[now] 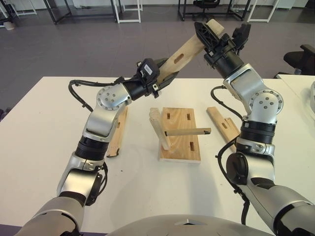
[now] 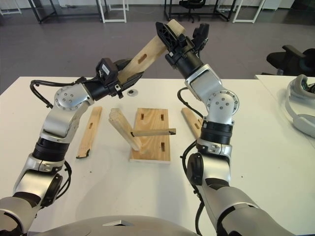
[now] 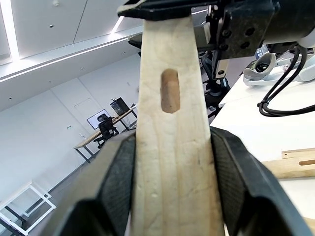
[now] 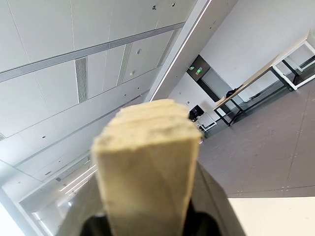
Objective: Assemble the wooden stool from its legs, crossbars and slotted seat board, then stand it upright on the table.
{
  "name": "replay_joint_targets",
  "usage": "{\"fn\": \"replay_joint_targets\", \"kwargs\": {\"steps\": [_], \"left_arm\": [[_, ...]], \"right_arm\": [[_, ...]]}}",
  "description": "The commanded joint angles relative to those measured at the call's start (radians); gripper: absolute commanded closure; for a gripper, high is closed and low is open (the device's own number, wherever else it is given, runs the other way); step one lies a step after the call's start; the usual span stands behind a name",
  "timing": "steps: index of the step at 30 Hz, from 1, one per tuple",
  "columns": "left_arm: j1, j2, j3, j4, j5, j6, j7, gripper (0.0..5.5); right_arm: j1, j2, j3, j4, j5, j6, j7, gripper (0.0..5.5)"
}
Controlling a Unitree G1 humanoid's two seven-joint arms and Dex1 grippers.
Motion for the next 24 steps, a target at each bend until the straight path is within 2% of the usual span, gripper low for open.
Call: {"fn": "replay_joint_targets", "kwargs": {"steps": [1, 4, 8, 12, 17, 24], "left_arm": [[-0.017, -0.008, 0.018, 0.016, 0.017, 0.028, 0.022, 2.79], [0.066, 0.014, 0.039, -0.019, 0.020, 0.055, 0.040, 2.33], [0.331, 0.086, 0.051, -0.128, 0.117, 0.069, 0.105, 1.65], [0.592, 0.096, 0.051, -0.253, 0.152, 0.189, 0.161, 1.56], [0.675, 0.088, 0.000, -0.288, 0.207, 0.285, 0.180, 1.56], [0.643, 0.051, -0.023, -0.361, 0.187, 0.384, 0.162, 1.56]], "right_arm": [[0.057, -0.039, -0.017, -0.019, -0.113, -0.092, -0.016, 4.49], [0.230, -0.092, -0.083, -0.136, -0.127, -0.100, -0.019, 4.49], [0.543, -0.114, -0.216, -0.357, 0.002, -0.031, -0.136, 4.49], [0.776, -0.109, -0.300, -0.486, 0.255, 0.020, -0.312, 4.49], [0.881, -0.098, -0.238, -0.534, 0.346, -0.003, -0.446, 4.49], [0.970, -0.080, -0.112, -0.615, 0.138, -0.075, -0.527, 4.49]]}}
